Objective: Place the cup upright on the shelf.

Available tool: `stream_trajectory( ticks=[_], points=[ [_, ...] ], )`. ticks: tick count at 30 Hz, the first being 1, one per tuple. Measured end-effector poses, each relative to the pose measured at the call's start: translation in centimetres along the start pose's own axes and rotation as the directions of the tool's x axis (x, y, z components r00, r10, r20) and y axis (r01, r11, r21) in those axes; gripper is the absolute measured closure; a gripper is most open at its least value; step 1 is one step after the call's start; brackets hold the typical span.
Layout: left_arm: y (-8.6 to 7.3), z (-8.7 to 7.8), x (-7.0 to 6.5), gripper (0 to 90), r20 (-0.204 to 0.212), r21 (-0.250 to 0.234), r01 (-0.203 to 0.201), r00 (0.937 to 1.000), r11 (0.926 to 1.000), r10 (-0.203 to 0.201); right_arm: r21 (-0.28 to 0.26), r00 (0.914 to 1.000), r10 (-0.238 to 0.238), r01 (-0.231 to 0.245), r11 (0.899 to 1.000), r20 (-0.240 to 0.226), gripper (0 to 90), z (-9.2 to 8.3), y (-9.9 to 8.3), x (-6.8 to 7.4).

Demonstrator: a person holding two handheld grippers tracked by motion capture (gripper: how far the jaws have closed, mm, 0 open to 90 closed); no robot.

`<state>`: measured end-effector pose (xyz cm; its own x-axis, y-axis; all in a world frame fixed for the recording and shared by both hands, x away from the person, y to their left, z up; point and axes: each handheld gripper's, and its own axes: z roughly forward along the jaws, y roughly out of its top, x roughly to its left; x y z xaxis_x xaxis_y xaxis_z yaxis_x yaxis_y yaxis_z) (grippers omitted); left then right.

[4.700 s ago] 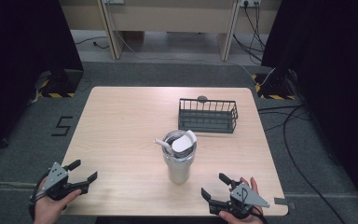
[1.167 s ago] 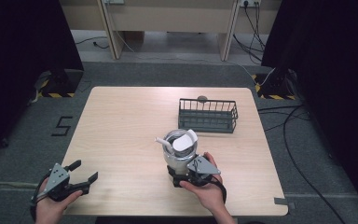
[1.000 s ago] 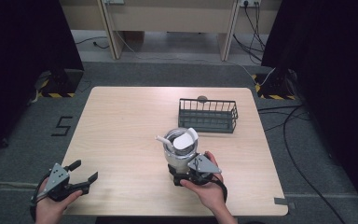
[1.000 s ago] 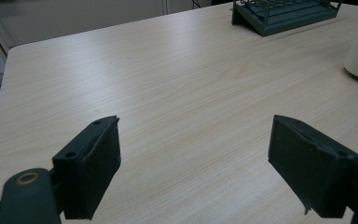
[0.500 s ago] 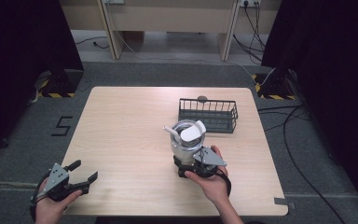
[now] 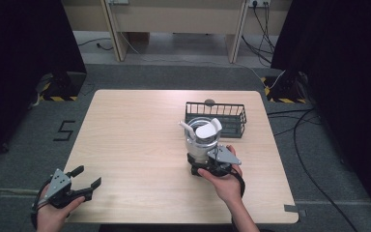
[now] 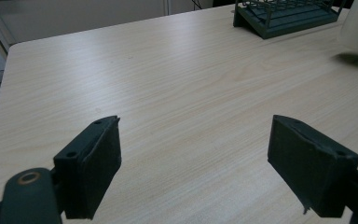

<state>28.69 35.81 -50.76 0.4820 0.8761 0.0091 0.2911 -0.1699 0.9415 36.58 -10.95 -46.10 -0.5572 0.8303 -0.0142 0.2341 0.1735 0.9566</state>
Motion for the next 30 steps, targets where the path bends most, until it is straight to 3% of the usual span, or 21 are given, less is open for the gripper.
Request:
stream_trajectory(
  ticks=[30],
  points=[
    [-0.1, 0.2, 0.1, 17.4, 0.004, -0.003, 0.014, 0.9999, 0.9999, -0.014, -0.005, 0.9929, 0.025, -0.024, 1.000, 0.116, 10.9, 0.2, 2.9, -4.4]
  ],
)
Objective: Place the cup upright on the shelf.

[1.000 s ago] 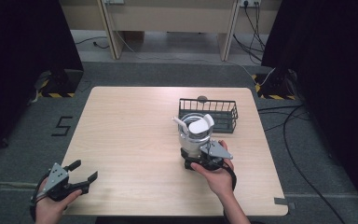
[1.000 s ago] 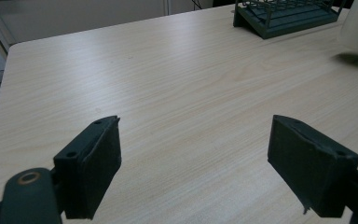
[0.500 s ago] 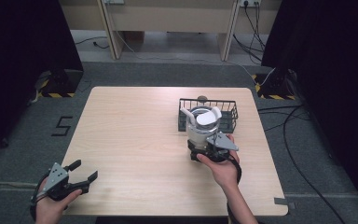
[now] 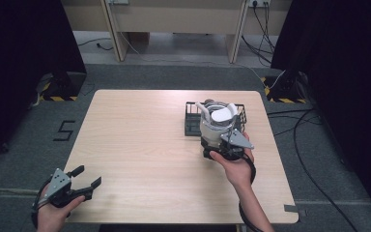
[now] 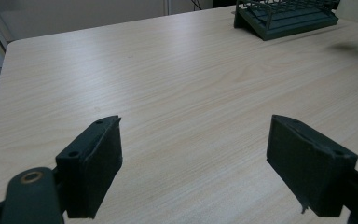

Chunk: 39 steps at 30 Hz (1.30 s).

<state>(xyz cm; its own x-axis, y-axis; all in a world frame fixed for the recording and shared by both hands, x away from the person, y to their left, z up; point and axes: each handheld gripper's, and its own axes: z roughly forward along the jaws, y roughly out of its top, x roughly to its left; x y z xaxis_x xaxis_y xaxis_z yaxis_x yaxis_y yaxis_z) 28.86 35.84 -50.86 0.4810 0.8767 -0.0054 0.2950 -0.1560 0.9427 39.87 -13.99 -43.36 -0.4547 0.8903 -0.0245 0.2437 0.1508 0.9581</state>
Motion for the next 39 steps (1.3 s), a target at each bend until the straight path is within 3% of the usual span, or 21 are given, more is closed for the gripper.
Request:
stream_trajectory(
  ticks=[11, 39],
  points=[
    [0.0, 0.0, 0.0, 17.8, 0.002, -0.001, 0.007, 1.0000, 1.0000, -0.007, -0.004, 0.9993, 0.010, -0.010, 1.000, 0.037, 10.9, 0.1, 1.9, -1.5],
    [-0.1, 0.1, 0.1, 17.9, 0.005, -0.003, 0.012, 0.9999, 0.9999, -0.012, -0.029, 0.9959, 0.015, -0.012, 1.000, 0.089, 10.9, 0.9, 6.2, -3.5]
  ],
)
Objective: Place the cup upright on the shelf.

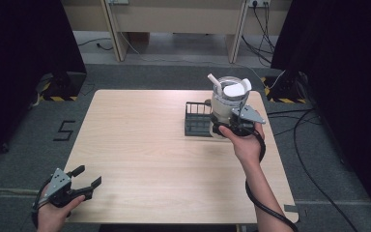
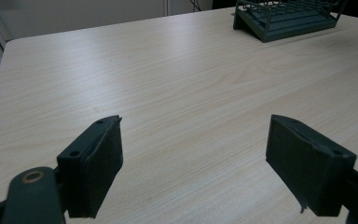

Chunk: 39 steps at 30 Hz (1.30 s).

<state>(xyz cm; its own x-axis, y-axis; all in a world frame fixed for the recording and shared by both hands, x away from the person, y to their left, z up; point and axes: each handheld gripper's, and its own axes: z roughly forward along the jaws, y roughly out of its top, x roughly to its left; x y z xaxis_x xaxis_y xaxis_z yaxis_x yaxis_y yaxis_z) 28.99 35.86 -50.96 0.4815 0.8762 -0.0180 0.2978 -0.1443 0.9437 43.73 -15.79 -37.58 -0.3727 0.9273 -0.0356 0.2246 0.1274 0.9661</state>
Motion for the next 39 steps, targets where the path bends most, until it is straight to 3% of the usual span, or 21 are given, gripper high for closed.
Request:
stream_trajectory(
  ticks=[19, 39],
  points=[
    [0.0, 0.1, 0.1, 18.0, 0.003, 0.000, 0.005, 1.0000, 1.0000, -0.005, 0.009, 0.9993, 0.005, -0.005, 1.000, 0.037, 10.9, 2.1, 2.0, -1.3],
    [-0.1, 0.2, 0.1, 18.0, 0.006, -0.003, 0.015, 0.9999, 0.9999, -0.015, 0.050, 0.9979, 0.013, -0.016, 0.999, 0.063, 10.9, 6.5, 3.1, -2.0]
  ],
)
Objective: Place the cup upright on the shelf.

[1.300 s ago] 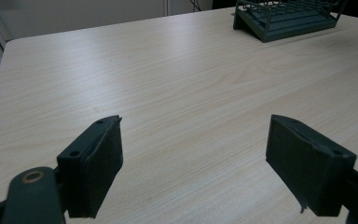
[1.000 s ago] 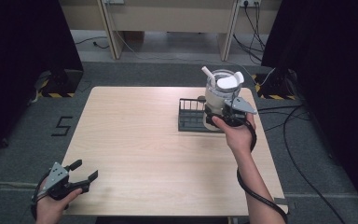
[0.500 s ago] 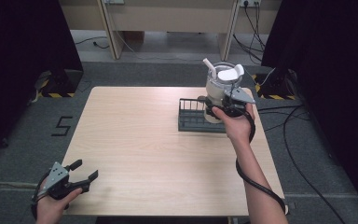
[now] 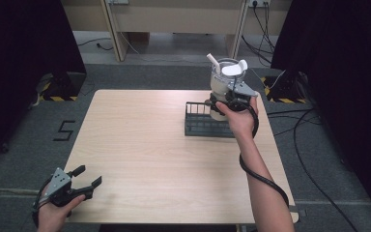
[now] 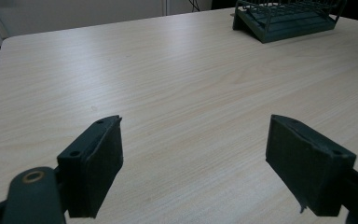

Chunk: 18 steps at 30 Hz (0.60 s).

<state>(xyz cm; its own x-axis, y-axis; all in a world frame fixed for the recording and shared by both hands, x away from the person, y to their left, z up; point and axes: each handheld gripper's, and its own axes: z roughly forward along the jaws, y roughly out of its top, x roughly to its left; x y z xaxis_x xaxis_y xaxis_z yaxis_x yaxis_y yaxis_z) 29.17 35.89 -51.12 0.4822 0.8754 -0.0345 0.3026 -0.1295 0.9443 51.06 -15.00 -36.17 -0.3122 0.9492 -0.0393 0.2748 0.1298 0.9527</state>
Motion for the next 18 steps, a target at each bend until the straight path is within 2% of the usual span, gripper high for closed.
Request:
stream_trajectory(
  ticks=[18],
  points=[
    [0.0, 0.0, 0.0, 18.1, 0.004, 0.002, 0.000, 1.0000, 1.0000, 0.000, 0.040, 0.9998, 0.006, -0.007, 0.999, 0.016, 10.8, 3.0, -1.4, -0.2]
  ],
)
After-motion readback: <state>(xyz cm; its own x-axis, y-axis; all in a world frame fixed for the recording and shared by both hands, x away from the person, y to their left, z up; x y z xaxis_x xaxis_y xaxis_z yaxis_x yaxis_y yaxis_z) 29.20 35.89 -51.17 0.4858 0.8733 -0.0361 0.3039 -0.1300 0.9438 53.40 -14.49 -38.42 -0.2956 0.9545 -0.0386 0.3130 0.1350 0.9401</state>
